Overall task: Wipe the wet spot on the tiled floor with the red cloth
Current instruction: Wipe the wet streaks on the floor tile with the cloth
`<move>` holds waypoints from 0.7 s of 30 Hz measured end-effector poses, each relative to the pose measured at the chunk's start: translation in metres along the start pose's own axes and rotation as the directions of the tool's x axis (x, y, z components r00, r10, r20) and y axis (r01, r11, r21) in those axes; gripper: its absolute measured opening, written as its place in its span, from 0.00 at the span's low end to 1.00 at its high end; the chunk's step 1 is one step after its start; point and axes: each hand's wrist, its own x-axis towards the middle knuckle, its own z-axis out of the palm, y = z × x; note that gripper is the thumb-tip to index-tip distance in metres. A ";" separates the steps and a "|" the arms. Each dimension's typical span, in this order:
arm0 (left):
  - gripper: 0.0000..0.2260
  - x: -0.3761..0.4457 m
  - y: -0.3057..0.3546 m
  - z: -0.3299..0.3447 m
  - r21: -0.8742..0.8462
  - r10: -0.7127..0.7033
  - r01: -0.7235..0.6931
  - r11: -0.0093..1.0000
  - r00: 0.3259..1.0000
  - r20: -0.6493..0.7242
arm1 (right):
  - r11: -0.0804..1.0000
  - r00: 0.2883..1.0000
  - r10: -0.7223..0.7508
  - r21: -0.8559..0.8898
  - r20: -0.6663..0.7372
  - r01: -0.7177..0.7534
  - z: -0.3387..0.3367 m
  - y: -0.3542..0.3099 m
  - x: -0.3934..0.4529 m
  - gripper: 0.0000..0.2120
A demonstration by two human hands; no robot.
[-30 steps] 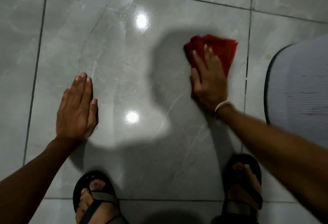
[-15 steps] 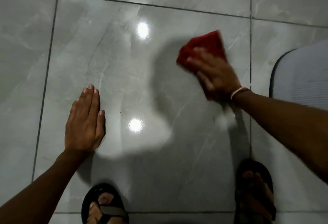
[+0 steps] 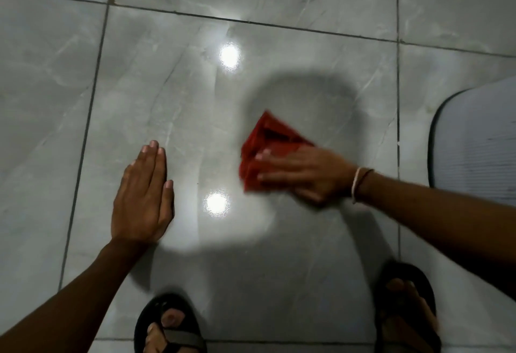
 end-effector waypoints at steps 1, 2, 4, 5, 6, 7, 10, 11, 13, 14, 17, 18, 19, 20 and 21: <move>0.28 0.000 -0.001 0.000 0.001 -0.003 0.003 1.000 1.000 -0.004 | 0.983 0.982 0.179 -0.021 -0.061 -0.180 -0.008 0.024 0.002 0.24; 0.28 -0.001 -0.003 0.000 -0.002 -0.006 0.006 1.000 1.000 -0.007 | 0.915 0.906 0.397 -0.007 -0.144 -0.402 -0.016 0.042 0.008 0.25; 0.28 -0.002 -0.003 0.000 0.000 -0.001 0.001 1.000 1.000 -0.005 | 0.632 0.592 0.761 0.100 -0.266 -0.768 -0.028 0.064 0.032 0.25; 0.28 -0.002 -0.004 0.000 0.002 -0.003 0.003 1.000 1.000 -0.002 | 0.492 0.438 0.852 0.154 -0.286 -0.857 -0.030 0.068 0.052 0.25; 0.28 -0.002 -0.004 0.000 -0.002 -0.005 0.005 1.000 1.000 0.004 | 0.382 0.321 0.903 0.192 -0.285 -0.904 -0.031 0.068 0.074 0.25; 0.28 -0.002 -0.002 0.001 -0.012 -0.004 0.004 1.000 1.000 0.011 | 0.315 0.253 0.927 0.213 -0.276 -0.925 -0.033 0.063 0.094 0.25; 0.28 -0.001 0.000 0.000 -0.014 -0.002 0.002 1.000 1.000 0.022 | 0.497 0.461 0.853 0.111 -0.244 -0.861 -0.026 0.026 0.143 0.26; 0.28 0.000 0.000 0.000 -0.006 -0.006 0.006 1.000 1.000 0.021 | 0.633 0.610 0.763 0.058 -0.212 -0.772 -0.021 0.011 0.151 0.26; 0.28 -0.001 0.000 0.000 0.014 -0.013 0.013 1.000 1.000 0.020 | 0.860 0.857 0.503 -0.030 -0.109 -0.509 -0.009 -0.014 0.148 0.26; 0.28 0.000 0.000 -0.001 0.018 -0.013 0.013 1.000 1.000 0.021 | 0.919 0.923 0.379 -0.088 -0.063 -0.384 -0.006 -0.016 0.139 0.26; 0.28 0.000 -0.001 0.002 0.029 -0.002 0.001 1.000 1.000 0.029 | 0.928 0.947 0.307 -0.189 -0.099 -0.320 -0.001 0.000 0.107 0.25; 0.28 -0.001 0.000 0.002 0.033 -0.003 0.001 0.999 0.999 0.038 | 0.889 0.905 0.395 -0.182 -0.161 -0.420 0.001 0.000 0.099 0.25; 0.28 -0.002 0.002 0.000 0.035 -0.008 0.007 0.999 0.999 0.052 | 0.832 0.837 0.501 -0.145 -0.219 -0.536 0.003 -0.006 0.095 0.24; 0.28 -0.003 0.005 -0.004 0.041 -0.018 0.015 0.999 0.997 0.080 | 0.768 0.759 0.600 -0.085 -0.253 -0.635 0.006 -0.018 0.091 0.25; 0.29 -0.003 0.008 -0.010 0.034 -0.044 0.040 0.999 0.992 0.121 | 0.714 0.694 0.673 -0.017 -0.256 -0.700 0.008 -0.035 0.087 0.27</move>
